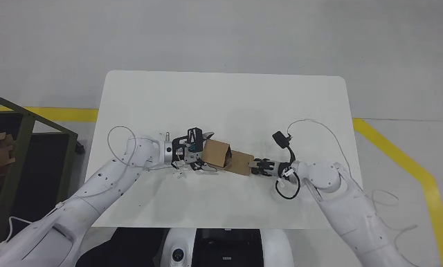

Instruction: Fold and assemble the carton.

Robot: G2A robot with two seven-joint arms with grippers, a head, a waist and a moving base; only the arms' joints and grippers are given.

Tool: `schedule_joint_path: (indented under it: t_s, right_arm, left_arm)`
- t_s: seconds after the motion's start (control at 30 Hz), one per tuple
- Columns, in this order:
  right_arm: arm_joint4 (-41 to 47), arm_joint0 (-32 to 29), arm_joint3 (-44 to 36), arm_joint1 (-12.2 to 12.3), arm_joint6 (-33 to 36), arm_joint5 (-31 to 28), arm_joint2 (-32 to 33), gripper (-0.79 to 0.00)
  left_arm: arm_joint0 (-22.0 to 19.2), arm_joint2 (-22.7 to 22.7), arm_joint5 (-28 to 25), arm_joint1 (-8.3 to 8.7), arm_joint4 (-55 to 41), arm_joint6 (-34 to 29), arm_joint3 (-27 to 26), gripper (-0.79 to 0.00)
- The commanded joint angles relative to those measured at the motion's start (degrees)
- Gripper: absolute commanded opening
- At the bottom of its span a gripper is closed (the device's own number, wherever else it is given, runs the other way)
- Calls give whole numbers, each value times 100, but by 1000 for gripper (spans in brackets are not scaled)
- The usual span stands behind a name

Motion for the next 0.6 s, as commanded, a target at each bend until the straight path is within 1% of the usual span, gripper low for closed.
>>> schedule_joint_path:
  t_s: [0.0, 0.17, 0.37, 0.57]
  right_arm:
    - [48, 32, 25, -12, 27, -37, -52, -656]
    - [203, 139, 152, -55, 53, -136, -201, -637]
    - [432, 276, 348, -99, 95, -301, -314, -634]
    - [694, 360, 365, -133, 119, -526, -370, -616]
  left_arm:
    - [0, 0, 0, 0, 0, 0, 0, 0]
    - [0, 0, 0, 0, 0, 0, 0, 0]
    - [0, 0, 0, 0, 0, 0, 0, 0]
    - [0, 0, 0, 0, 0, 0, 0, 0]
